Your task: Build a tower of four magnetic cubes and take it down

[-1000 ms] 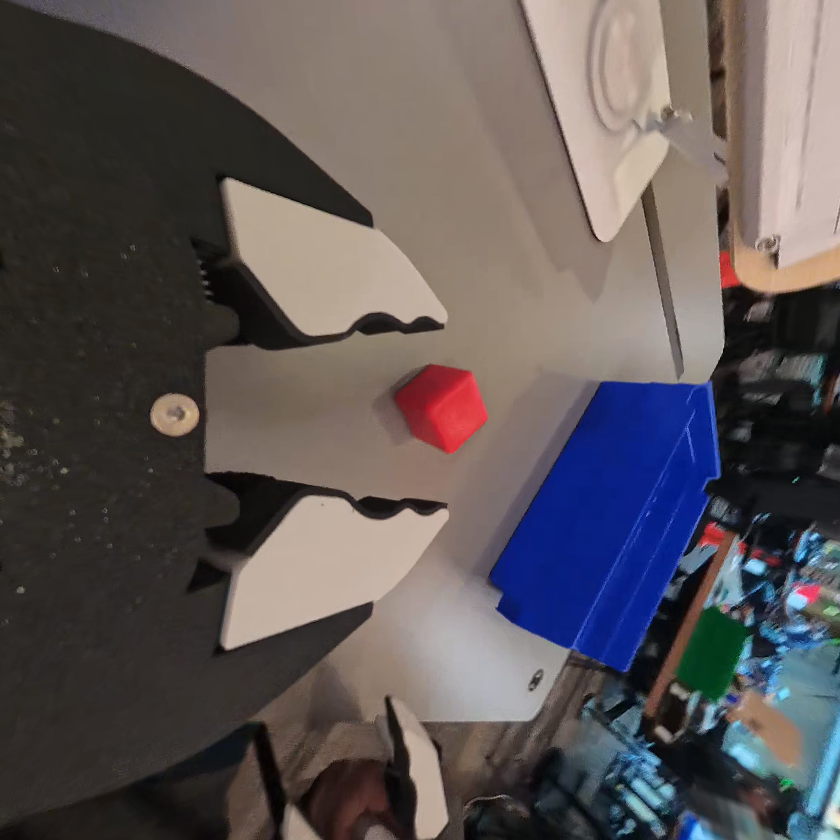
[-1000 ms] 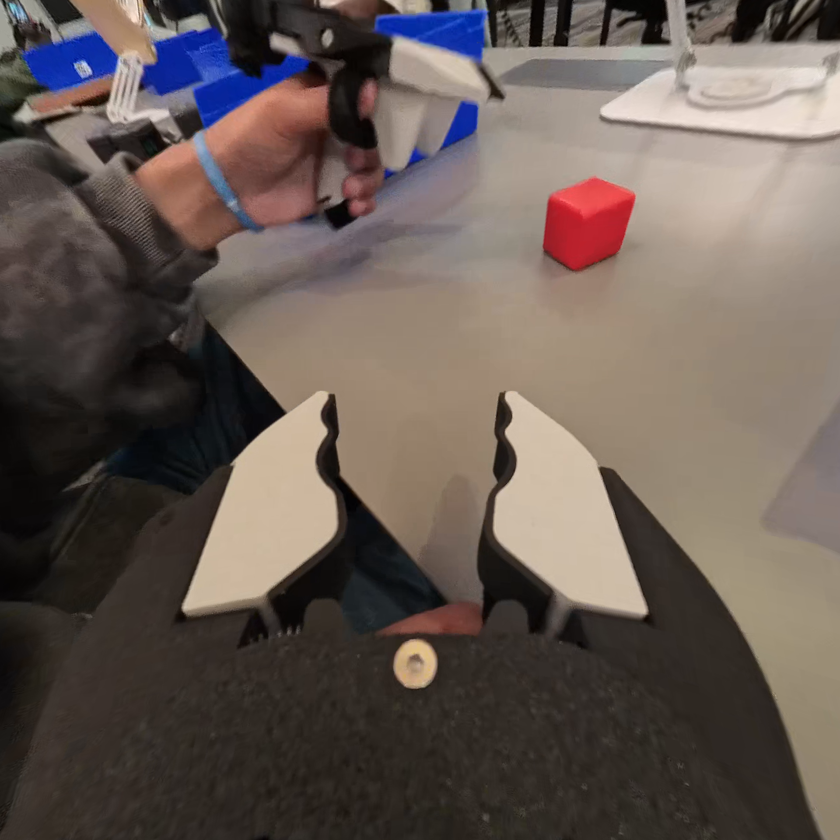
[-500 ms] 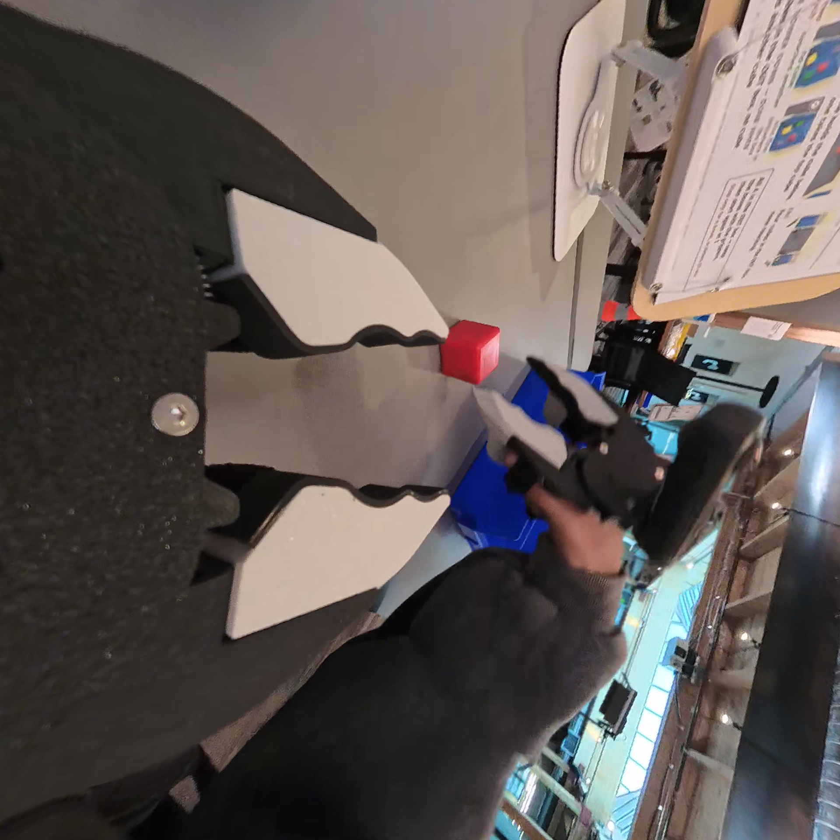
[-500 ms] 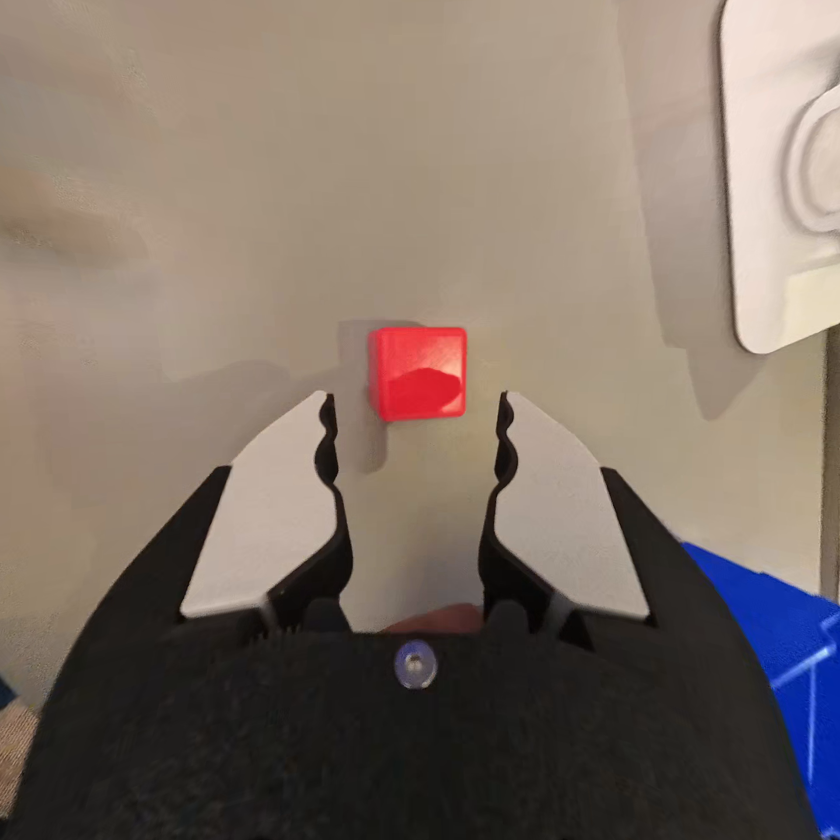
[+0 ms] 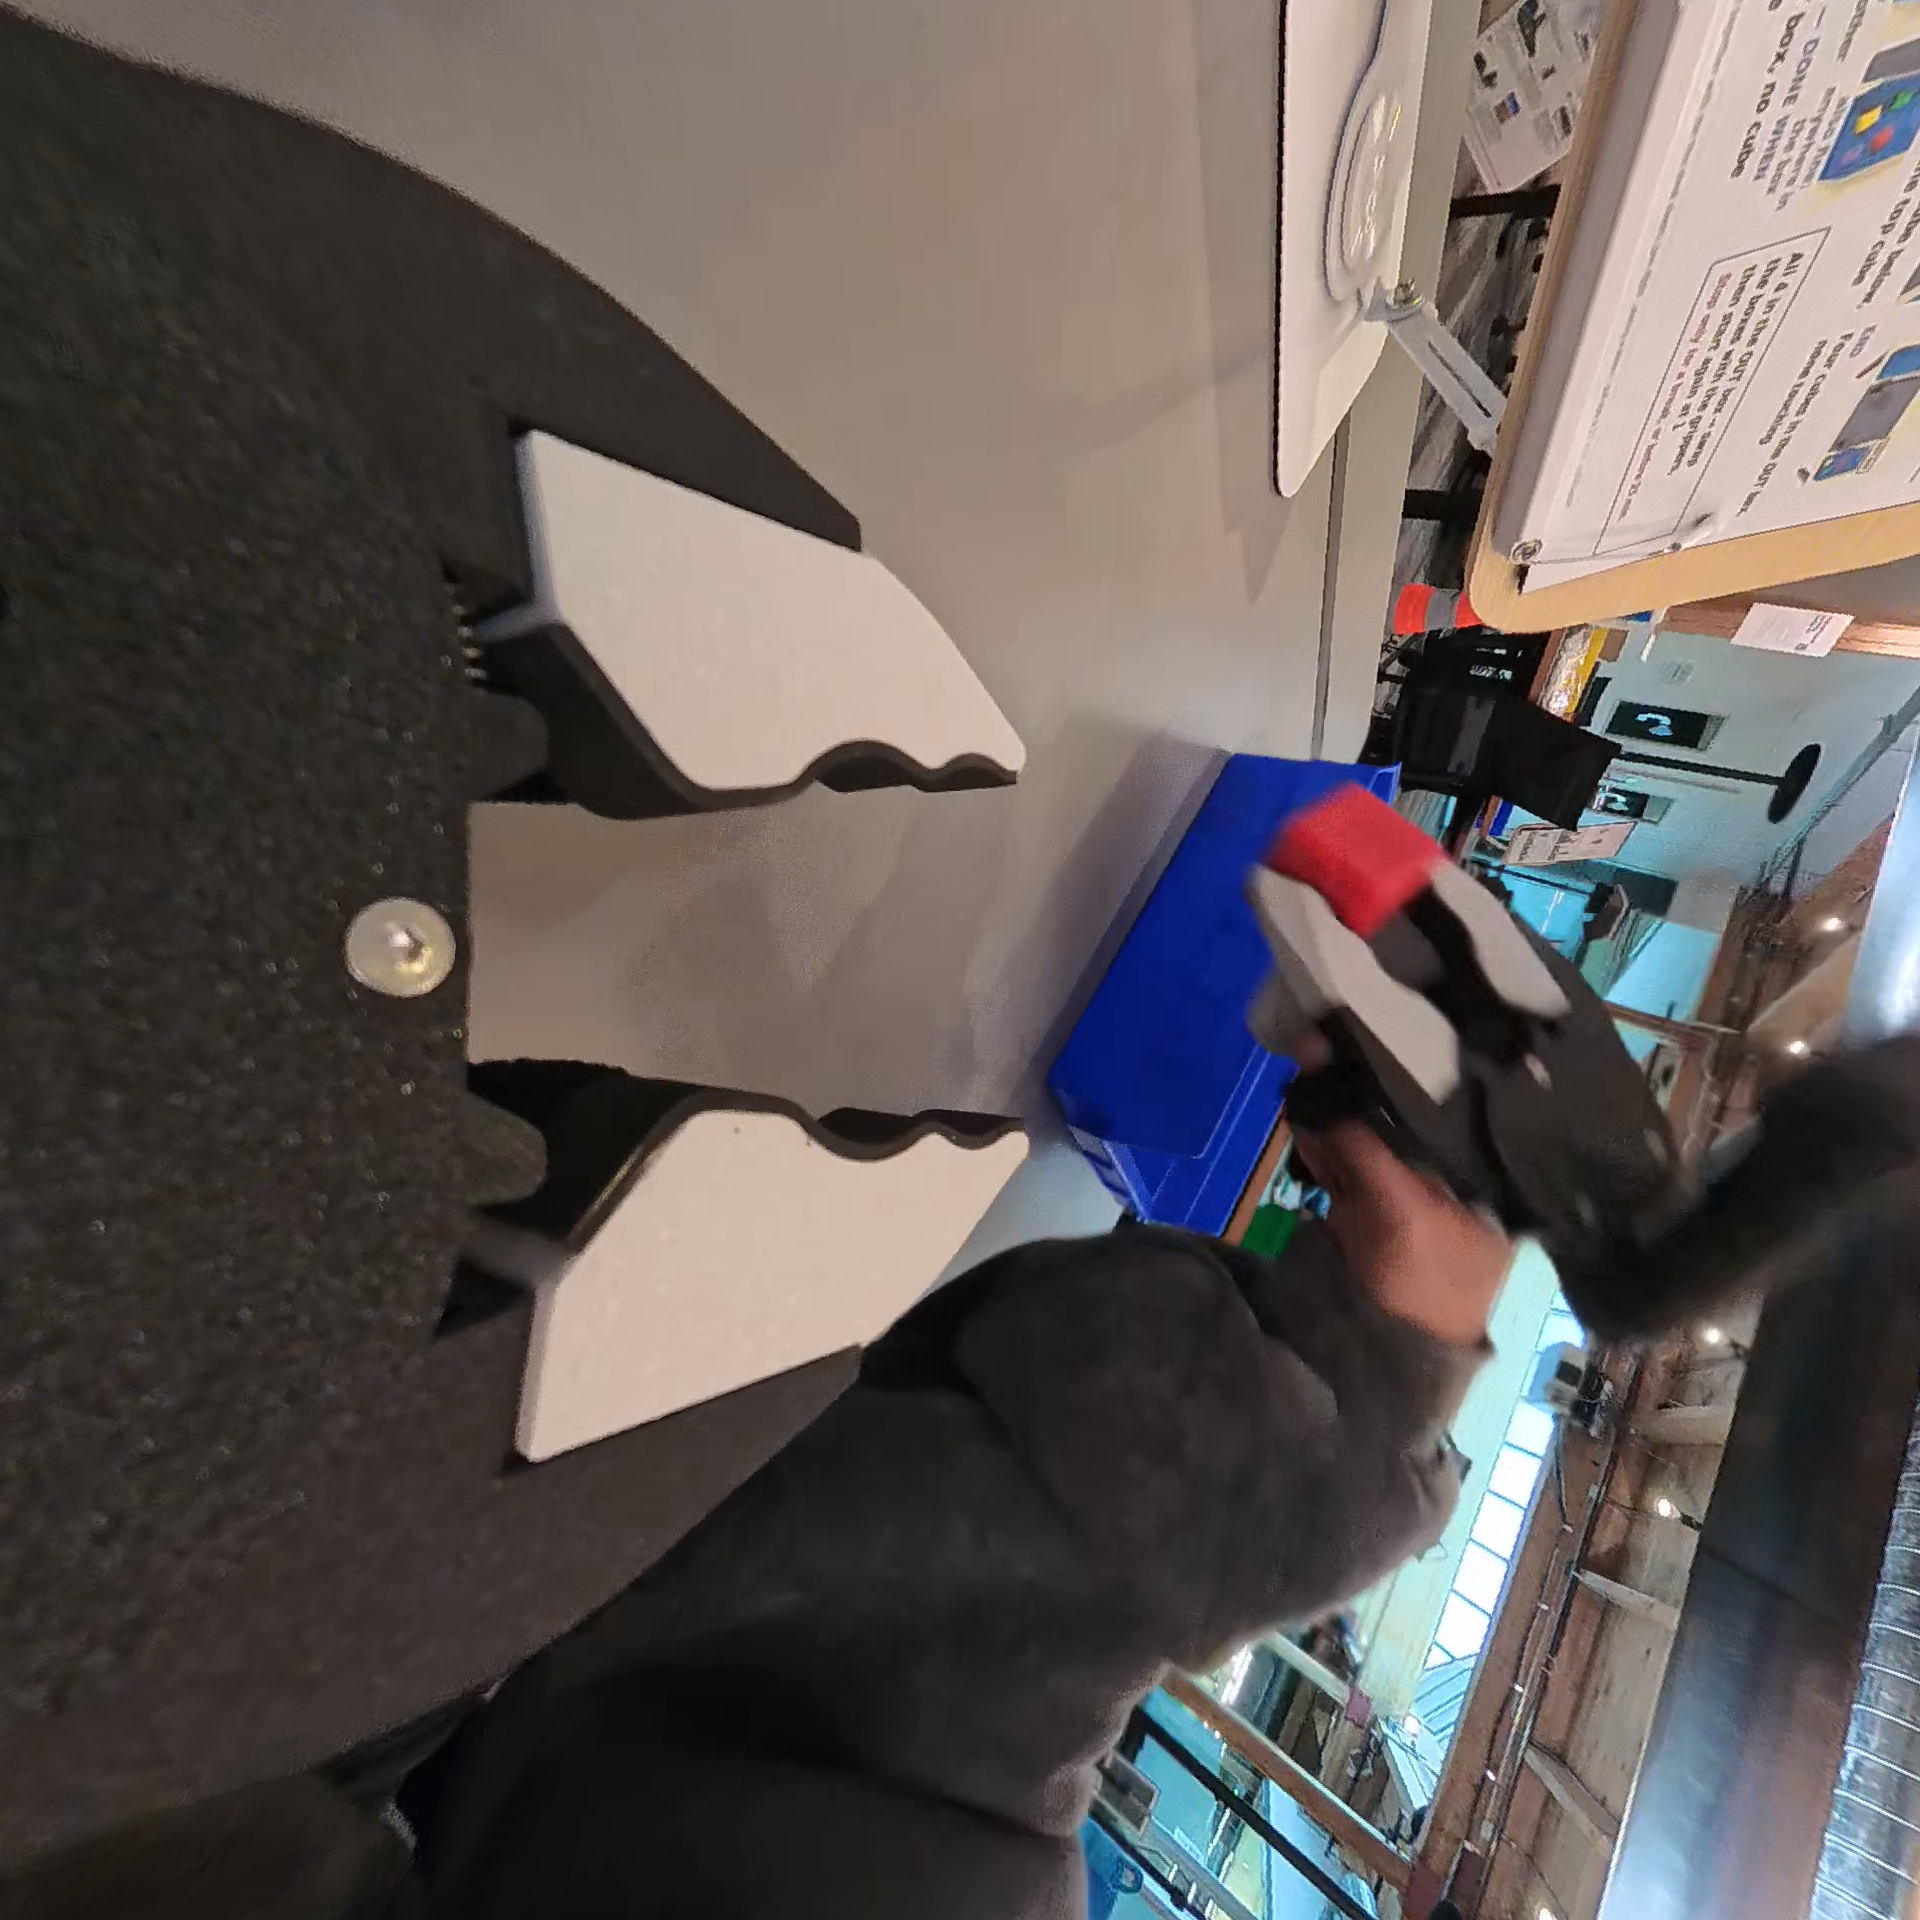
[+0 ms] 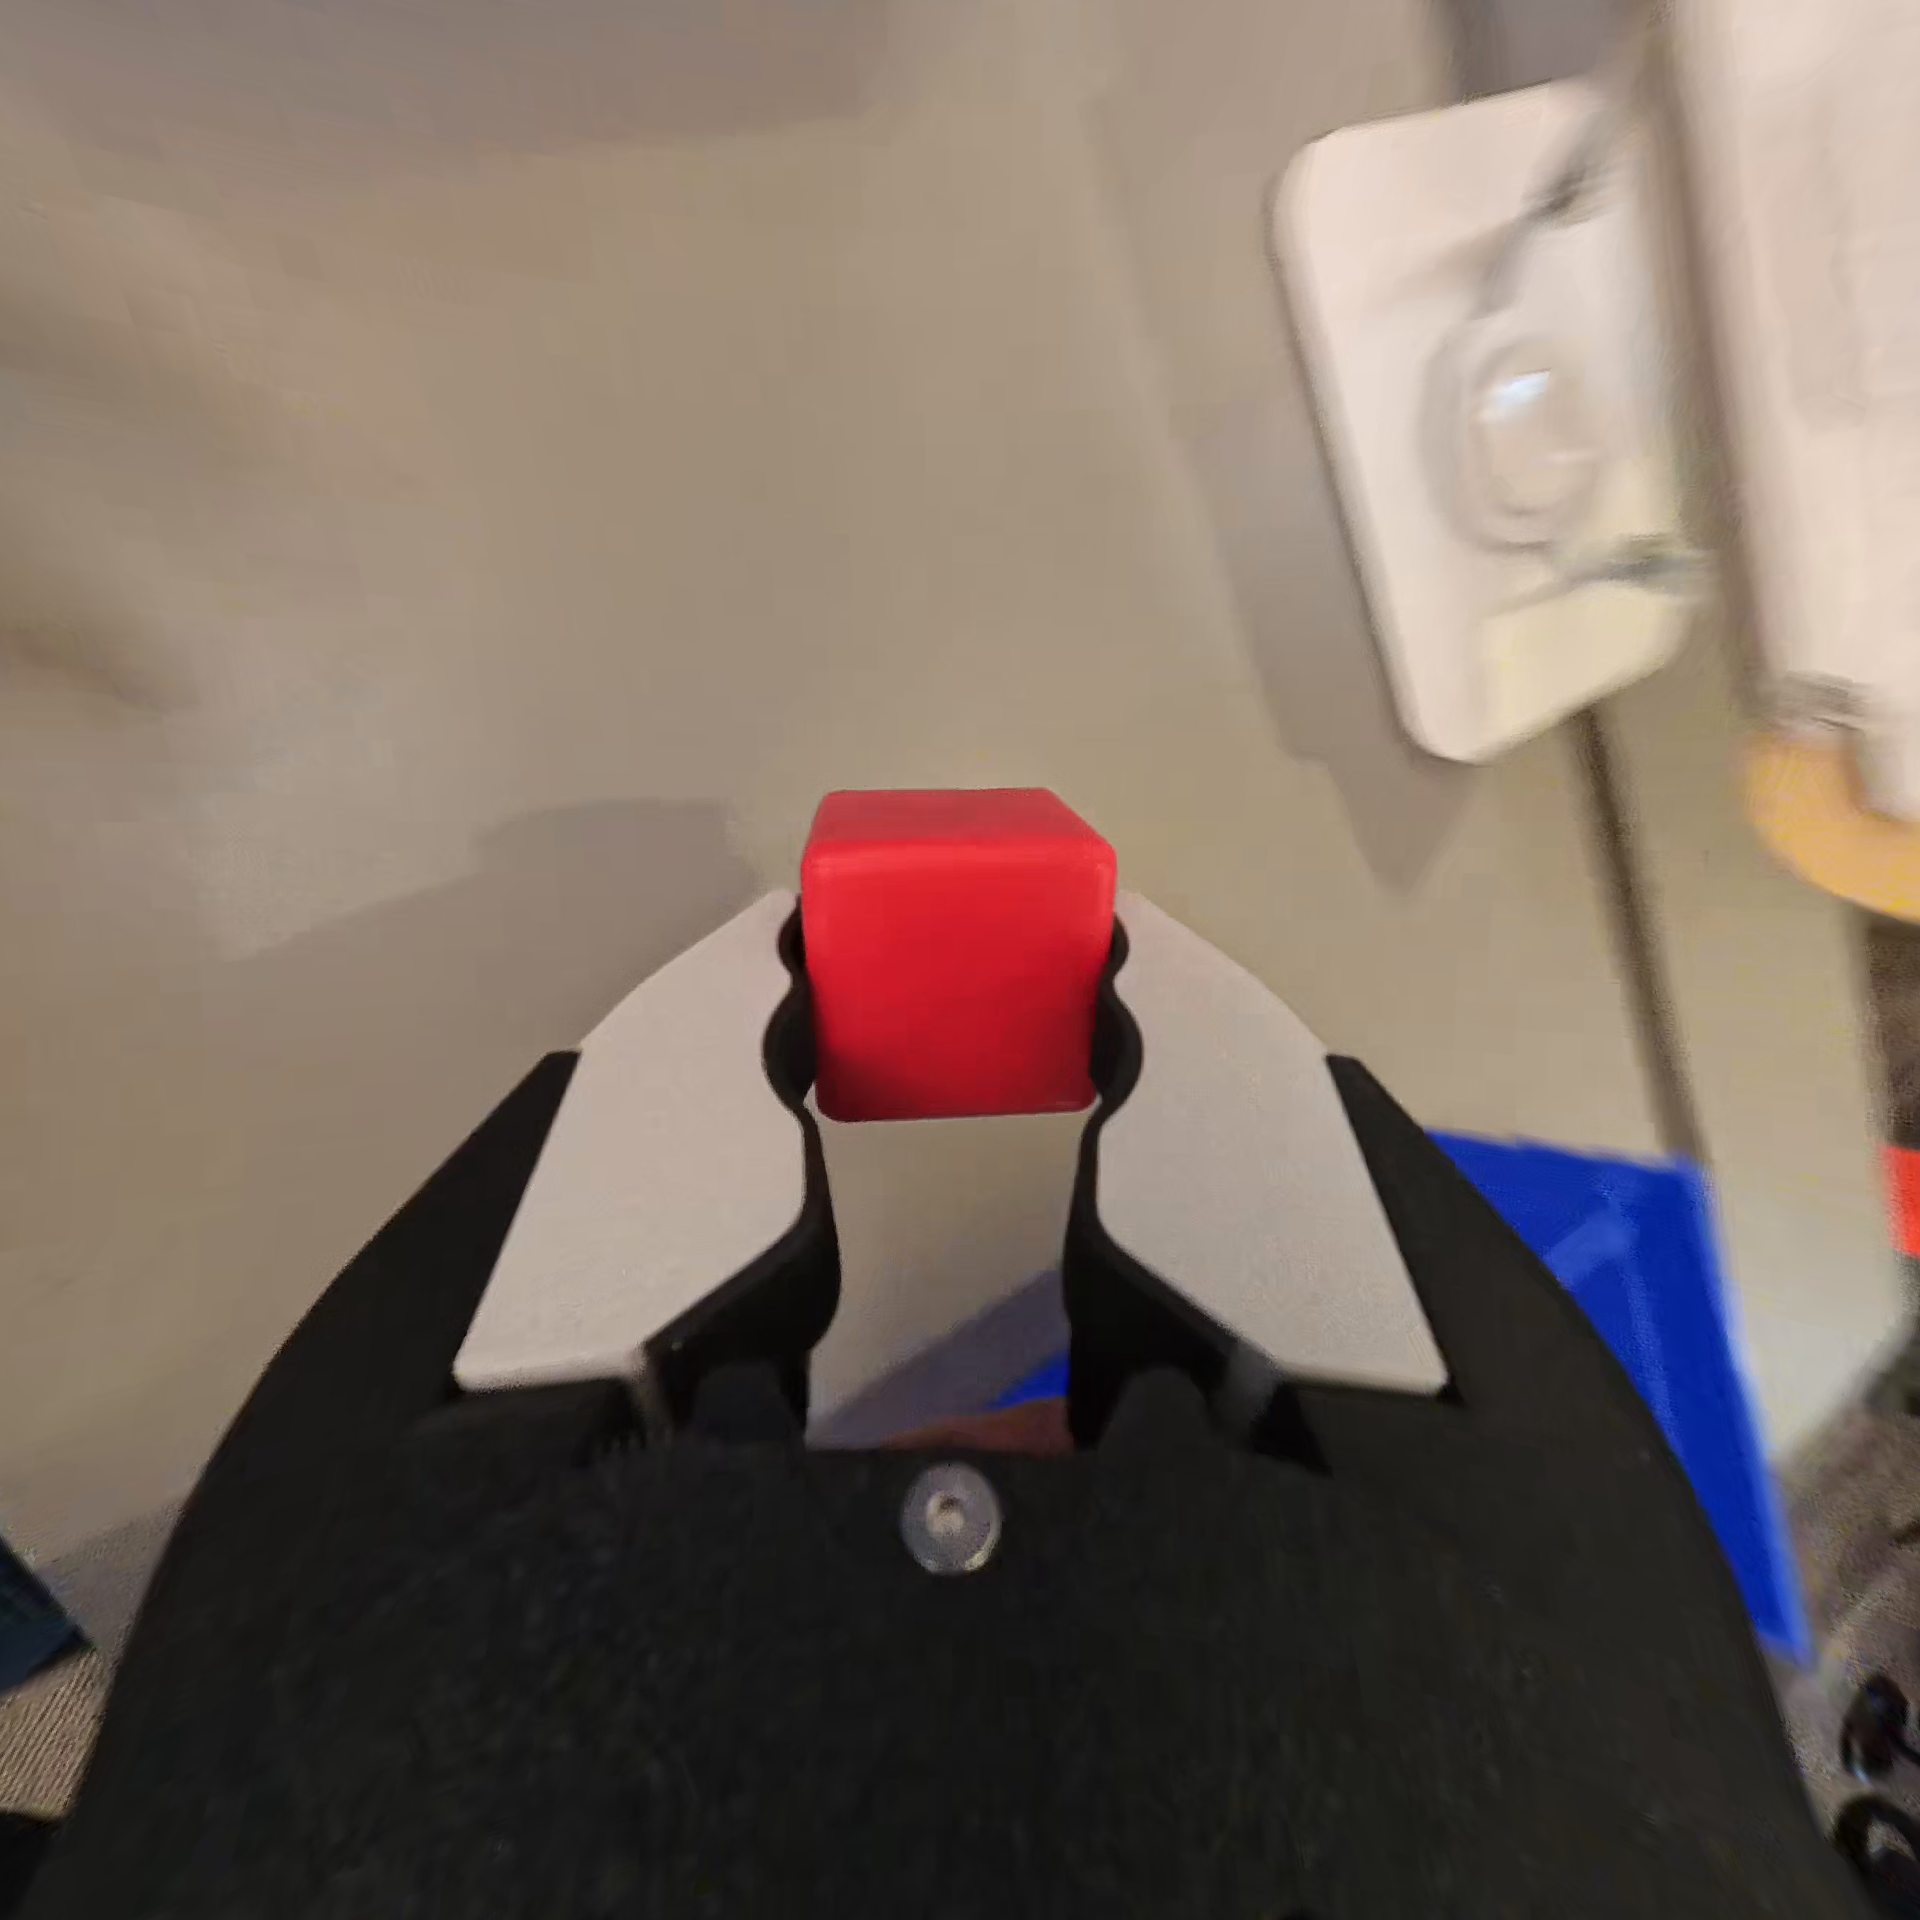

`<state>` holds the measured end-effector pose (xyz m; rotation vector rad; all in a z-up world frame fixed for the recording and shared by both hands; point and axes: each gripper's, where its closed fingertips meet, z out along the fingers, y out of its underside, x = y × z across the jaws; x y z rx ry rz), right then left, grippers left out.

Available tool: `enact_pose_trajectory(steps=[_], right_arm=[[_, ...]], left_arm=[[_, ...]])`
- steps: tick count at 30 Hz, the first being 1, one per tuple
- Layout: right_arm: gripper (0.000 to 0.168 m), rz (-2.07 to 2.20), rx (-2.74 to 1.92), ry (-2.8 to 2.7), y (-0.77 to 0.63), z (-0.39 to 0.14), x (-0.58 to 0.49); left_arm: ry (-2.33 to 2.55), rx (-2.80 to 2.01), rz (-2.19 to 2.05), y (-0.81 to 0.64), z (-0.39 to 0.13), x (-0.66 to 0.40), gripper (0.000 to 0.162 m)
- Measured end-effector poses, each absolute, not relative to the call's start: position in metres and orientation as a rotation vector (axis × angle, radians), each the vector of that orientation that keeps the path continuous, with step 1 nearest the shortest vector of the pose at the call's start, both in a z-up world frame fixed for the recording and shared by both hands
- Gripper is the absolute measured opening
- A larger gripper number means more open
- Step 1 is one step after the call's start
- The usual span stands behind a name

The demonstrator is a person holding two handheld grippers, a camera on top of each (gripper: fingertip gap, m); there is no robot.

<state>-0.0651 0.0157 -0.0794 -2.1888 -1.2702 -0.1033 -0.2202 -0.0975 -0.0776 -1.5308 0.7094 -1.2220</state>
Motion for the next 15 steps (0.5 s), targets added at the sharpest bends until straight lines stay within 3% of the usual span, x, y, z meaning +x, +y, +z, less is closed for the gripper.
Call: enact_pose_trajectory(steps=[3, 6, 10, 15], right_arm=[[0.051, -0.169, -2.095, -1.017, -0.008, -0.009, -0.01], [0.051, -0.278, -2.148, -0.771, -0.025, 0.014, 0.073], [0.051, -0.293, -2.431, -0.625, -0.026, -0.046, 0.157], [0.051, -0.074, -2.74, -0.813, -0.032, -0.152, 0.155]], left_arm=[[0.71, -1.54, -1.226, -0.097, -0.079, -0.22, 0.058], [0.747, -1.556, -1.2, -0.099, -0.082, -0.215, 0.057], [0.825, -1.569, -1.136, -0.105, -0.087, -0.207, 0.056], [0.907, -1.571, -1.059, -0.111, -0.092, -0.199, 0.056]])
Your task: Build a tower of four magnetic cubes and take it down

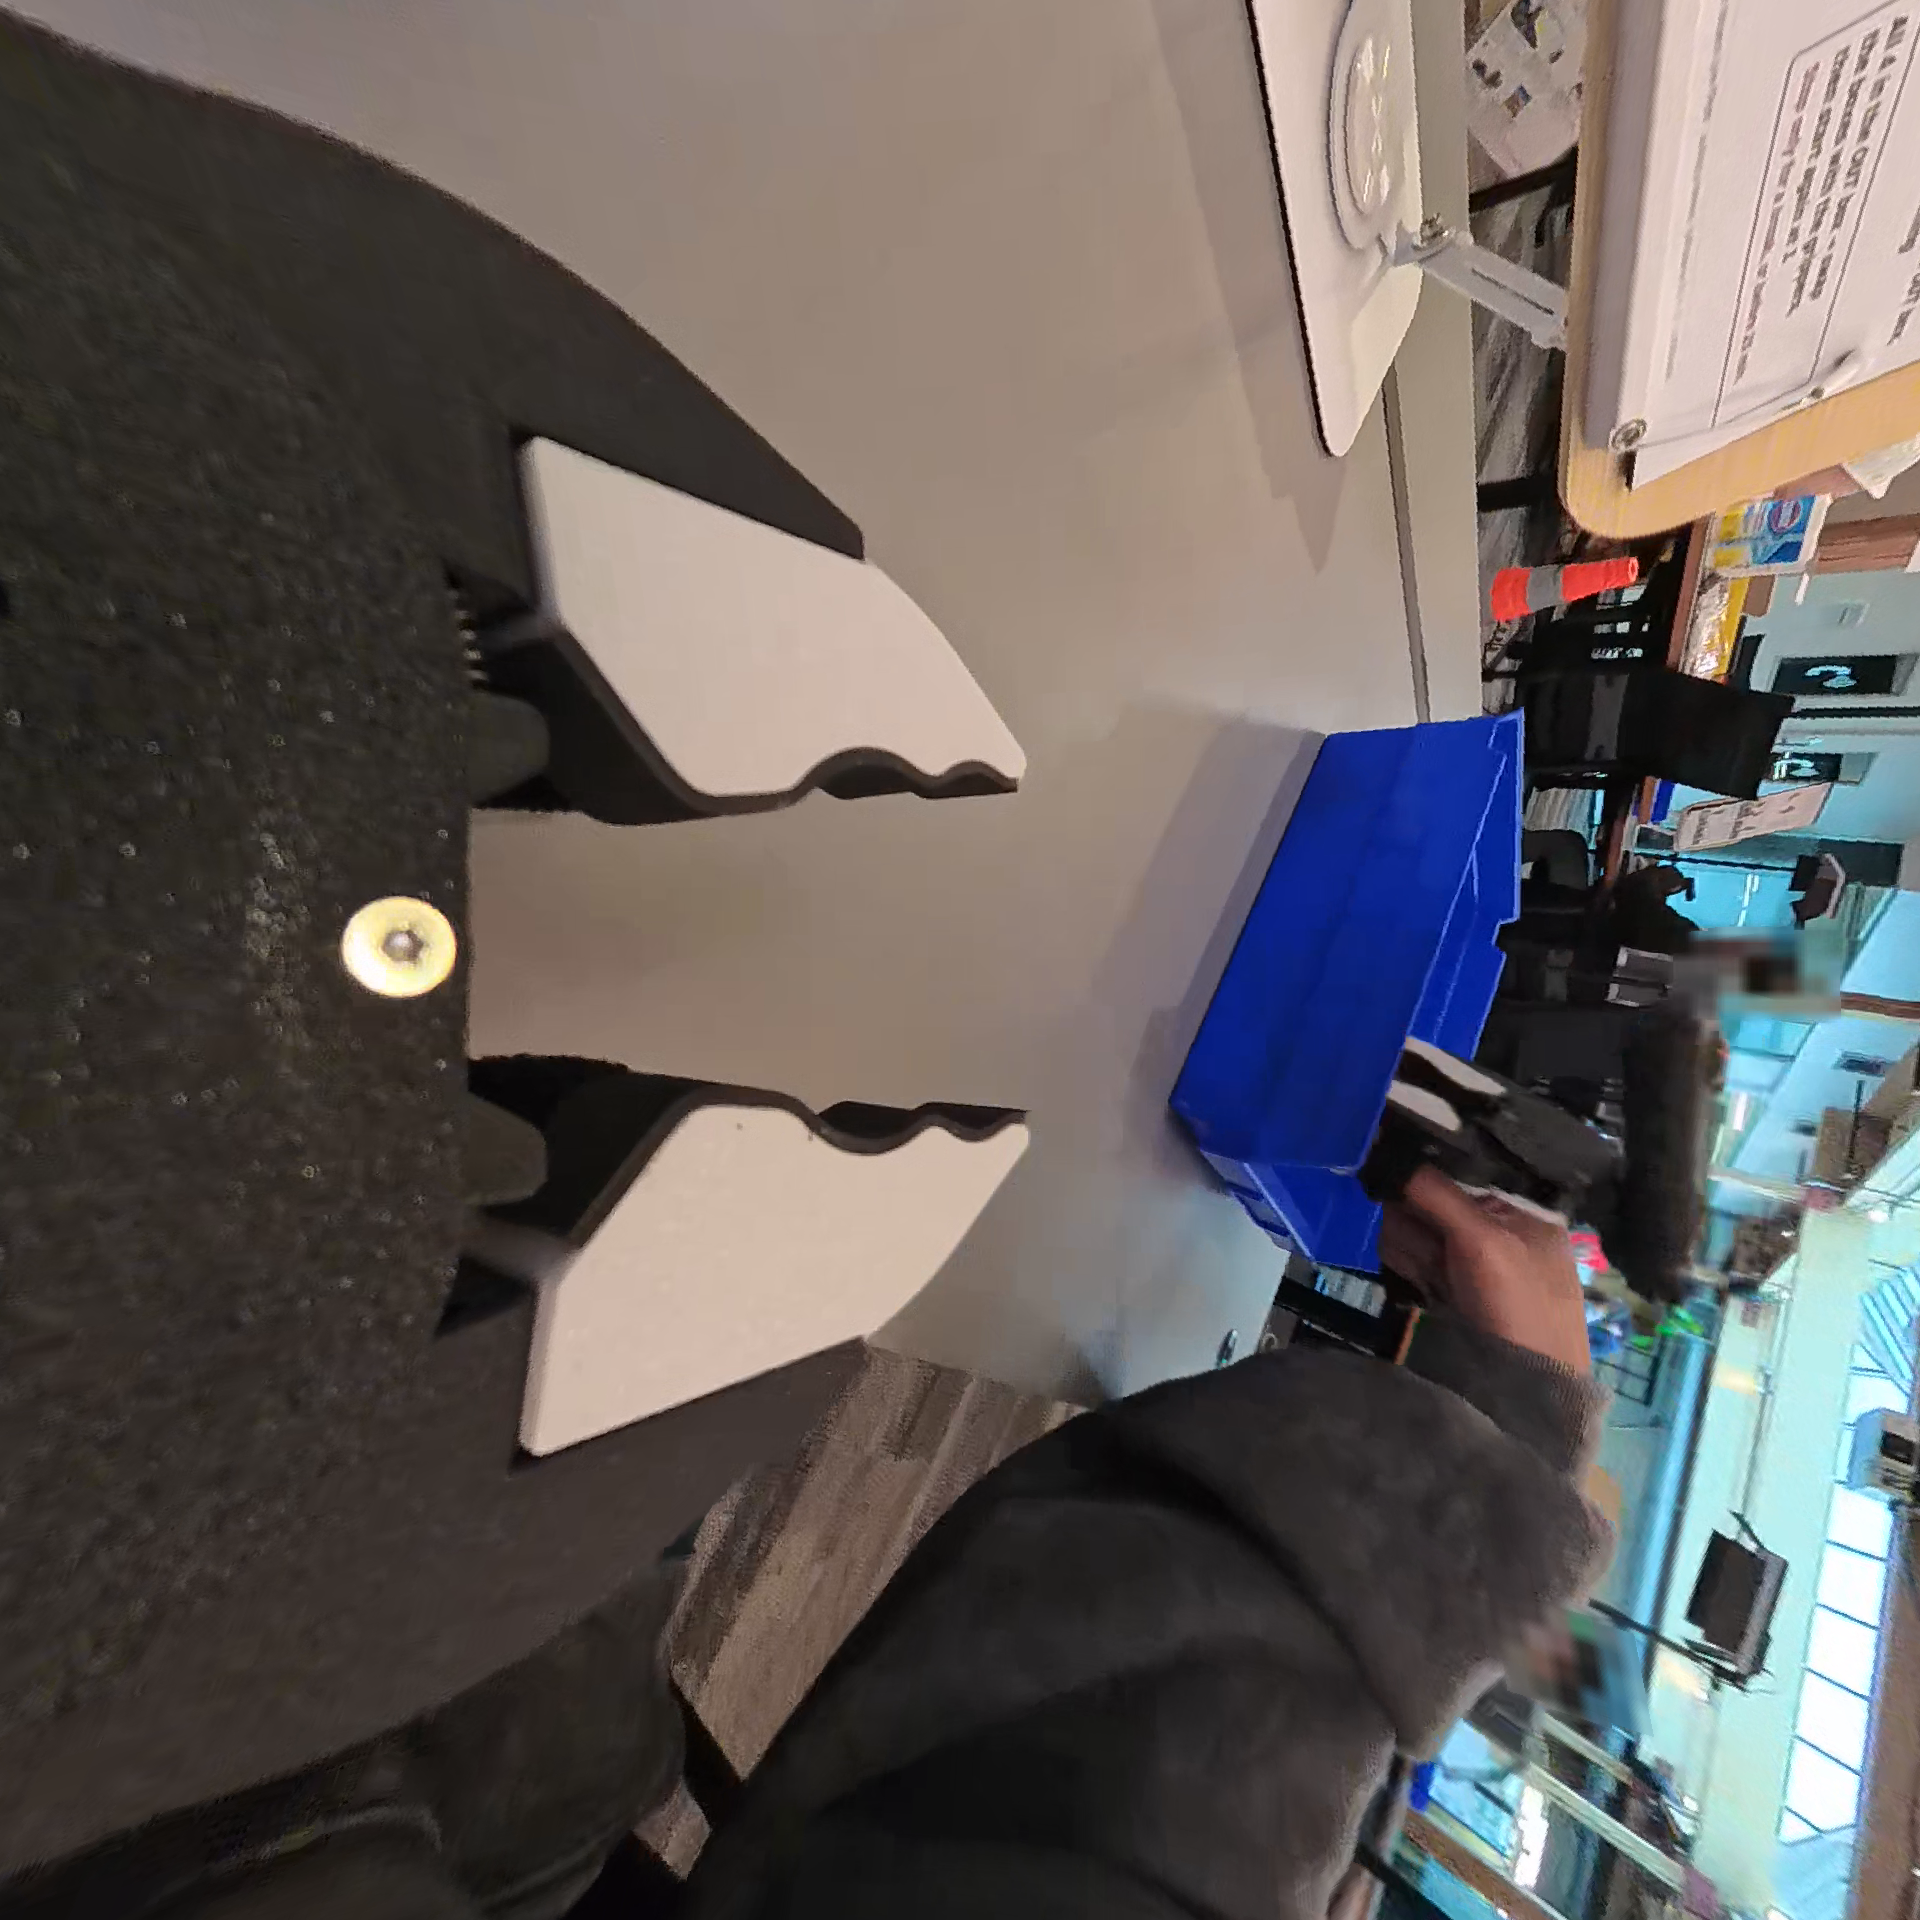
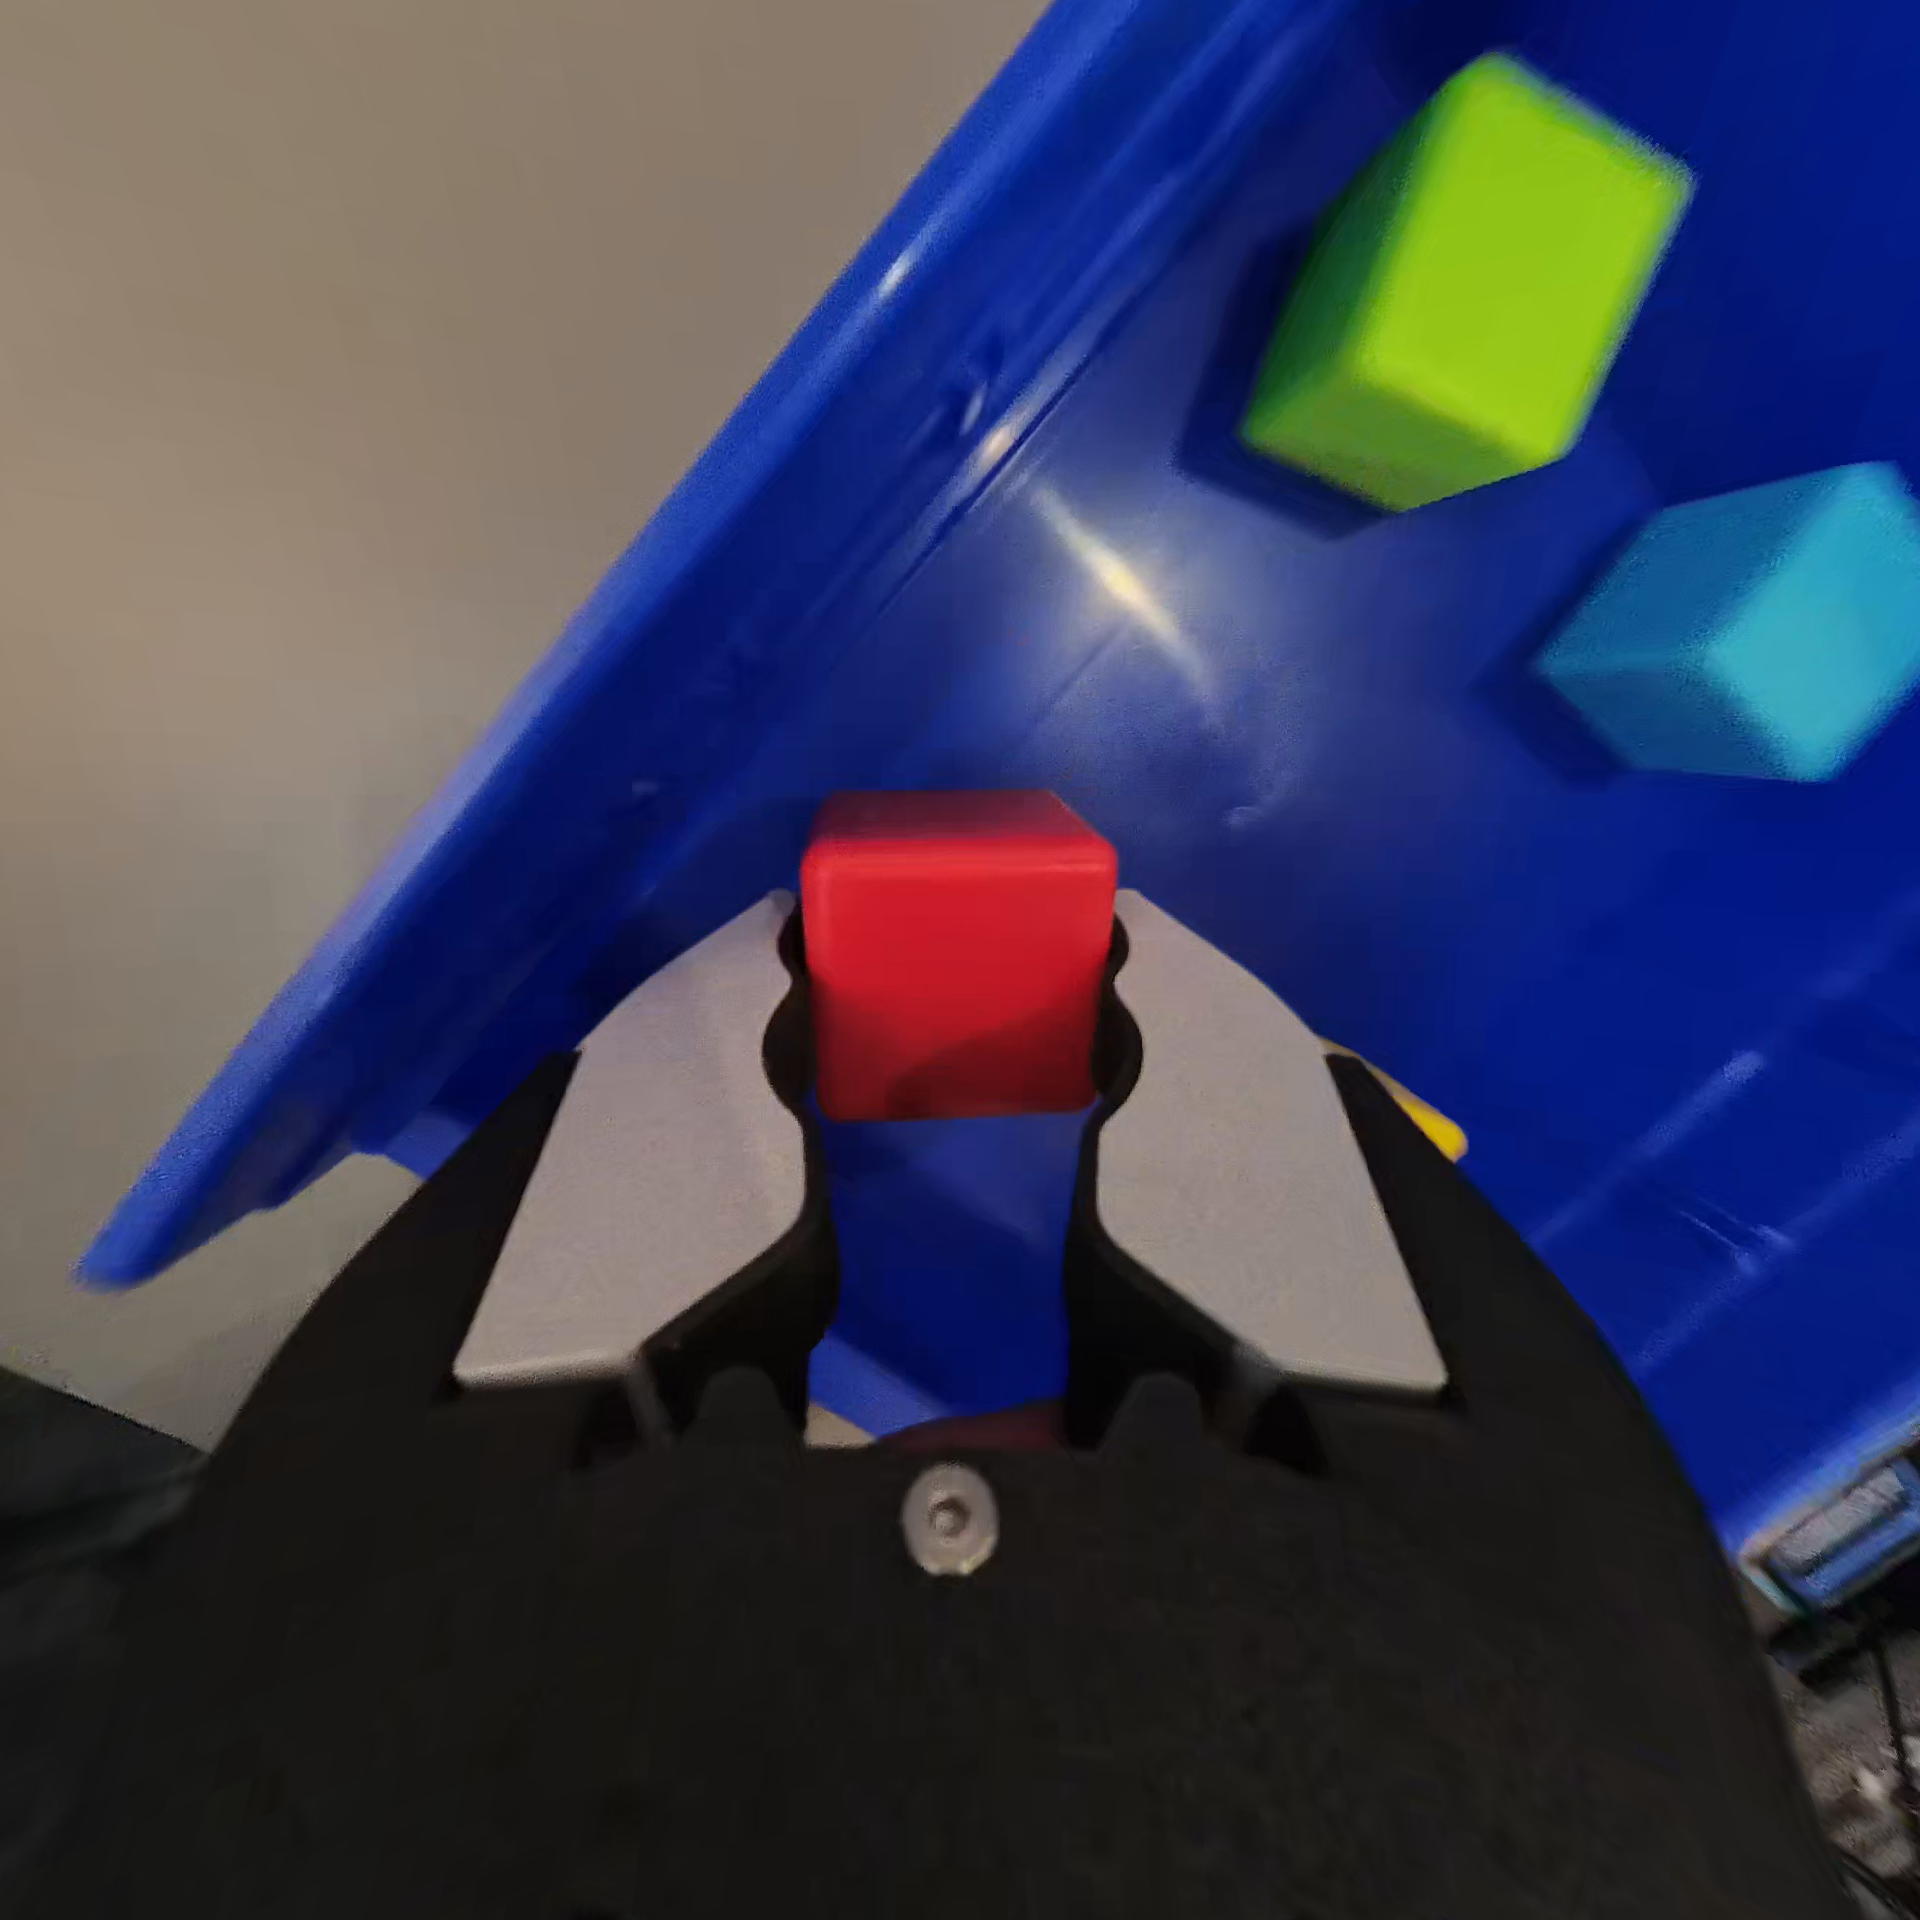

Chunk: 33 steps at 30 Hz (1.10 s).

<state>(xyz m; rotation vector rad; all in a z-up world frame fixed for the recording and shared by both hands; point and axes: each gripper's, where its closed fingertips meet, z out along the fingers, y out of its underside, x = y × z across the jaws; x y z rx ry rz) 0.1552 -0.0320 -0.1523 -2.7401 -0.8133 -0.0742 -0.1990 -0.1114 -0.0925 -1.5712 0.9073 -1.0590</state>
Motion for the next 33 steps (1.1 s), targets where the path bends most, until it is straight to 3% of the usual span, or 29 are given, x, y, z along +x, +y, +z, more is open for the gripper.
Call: enact_pose_trajectory(steps=[10, 12, 15, 18, 21, 24, 27, 30, 33], right_arm=[[0.05, 0.005, -2.904, -0.937, -0.05, -0.186, 0.145], [0.059, -0.003, -2.846, -0.896, -0.045, -0.182, 0.146], [0.064, -0.143, -2.665, -0.712, -0.035, -0.145, 0.162], [0.06, -0.342, -2.273, -0.431, -0.046, -0.067, 0.166], [0.058, 0.091, -1.884, -0.323, -0.078, -0.023, 0.071], [0.059, 0.685, -1.737, -0.352, -0.131, -0.052, -0.058], [0.051, 0.929, -1.634, -0.265, -0.17, -0.094, -0.122], [0.046, 0.993, -1.603, -0.252, -0.184, -0.101, -0.145], [0.053, 0.883, -1.681, -0.317, -0.172, -0.109, -0.138]], left_arm=[[0.969, -1.577, -1.014, -0.116, -0.098, -0.193, 0.056], [0.961, -1.579, -1.029, -0.116, -0.097, -0.194, 0.056], [0.921, -1.559, -1.036, -0.113, -0.092, -0.198, 0.057], [0.848, -1.52, -0.962, -0.104, -0.085, -0.21, 0.057], [0.804, -1.489, -0.822, -0.092, -0.079, -0.223, 0.058], [0.781, -1.479, -0.775, -0.089, -0.078, -0.227, 0.059], [0.779, -1.516, -0.78, -0.087, -0.084, -0.226, 0.06], [0.782, -1.556, -0.786, -0.085, -0.089, -0.225, 0.06], [0.786, -1.562, -0.775, -0.085, -0.09, -0.224, 0.059]])
